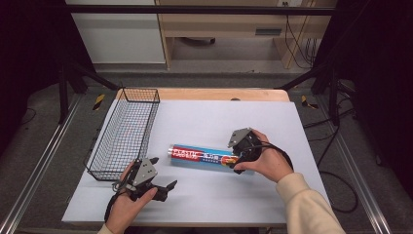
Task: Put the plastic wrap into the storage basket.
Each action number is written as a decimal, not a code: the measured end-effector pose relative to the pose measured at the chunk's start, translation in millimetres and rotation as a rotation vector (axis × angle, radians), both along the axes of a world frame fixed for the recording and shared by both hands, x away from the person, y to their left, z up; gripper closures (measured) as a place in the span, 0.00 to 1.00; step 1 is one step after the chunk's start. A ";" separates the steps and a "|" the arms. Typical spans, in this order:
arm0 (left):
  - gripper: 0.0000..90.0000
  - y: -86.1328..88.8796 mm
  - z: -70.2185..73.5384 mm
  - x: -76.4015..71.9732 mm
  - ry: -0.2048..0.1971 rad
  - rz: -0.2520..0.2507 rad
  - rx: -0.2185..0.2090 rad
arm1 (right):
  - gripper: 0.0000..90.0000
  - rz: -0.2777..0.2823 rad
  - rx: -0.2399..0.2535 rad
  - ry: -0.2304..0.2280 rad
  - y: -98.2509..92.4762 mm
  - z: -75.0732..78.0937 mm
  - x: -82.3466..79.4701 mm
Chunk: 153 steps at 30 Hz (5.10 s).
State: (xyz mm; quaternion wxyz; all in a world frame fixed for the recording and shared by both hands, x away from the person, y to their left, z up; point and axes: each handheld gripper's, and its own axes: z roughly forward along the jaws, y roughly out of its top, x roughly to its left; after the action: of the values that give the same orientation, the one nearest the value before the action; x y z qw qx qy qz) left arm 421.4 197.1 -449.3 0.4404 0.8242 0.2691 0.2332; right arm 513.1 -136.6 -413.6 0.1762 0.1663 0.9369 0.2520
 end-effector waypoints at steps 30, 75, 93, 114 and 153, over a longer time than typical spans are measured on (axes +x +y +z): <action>0.03 -3.5 7.6 1.8 -0.023 -0.039 0.031 | 0.34 0.141 -0.115 0.095 27.5 -37.6 17.1; 0.24 -116.3 97.2 79.6 -0.262 -0.291 0.606 | 0.34 0.207 -0.279 -0.226 34.4 98.0 -22.3; 0.30 -114.0 90.8 78.2 -0.222 -0.314 0.609 | 0.34 0.226 -0.293 -0.217 41.5 92.6 -23.4; 0.31 -107.7 84.9 71.2 -0.178 -0.315 0.605 | 0.33 0.276 -0.285 -0.224 47.8 84.1 -24.0; 0.32 -47.9 109.2 78.8 -0.151 -0.104 0.563 | 0.14 -0.548 0.215 -0.259 -79.9 9.6 -28.7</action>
State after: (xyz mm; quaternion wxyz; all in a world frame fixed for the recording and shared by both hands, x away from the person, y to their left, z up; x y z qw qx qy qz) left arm 500.2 149.3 -340.2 0.2247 0.9070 0.1175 0.3364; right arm 484.3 -216.5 -403.9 0.3369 0.3967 0.7949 0.3118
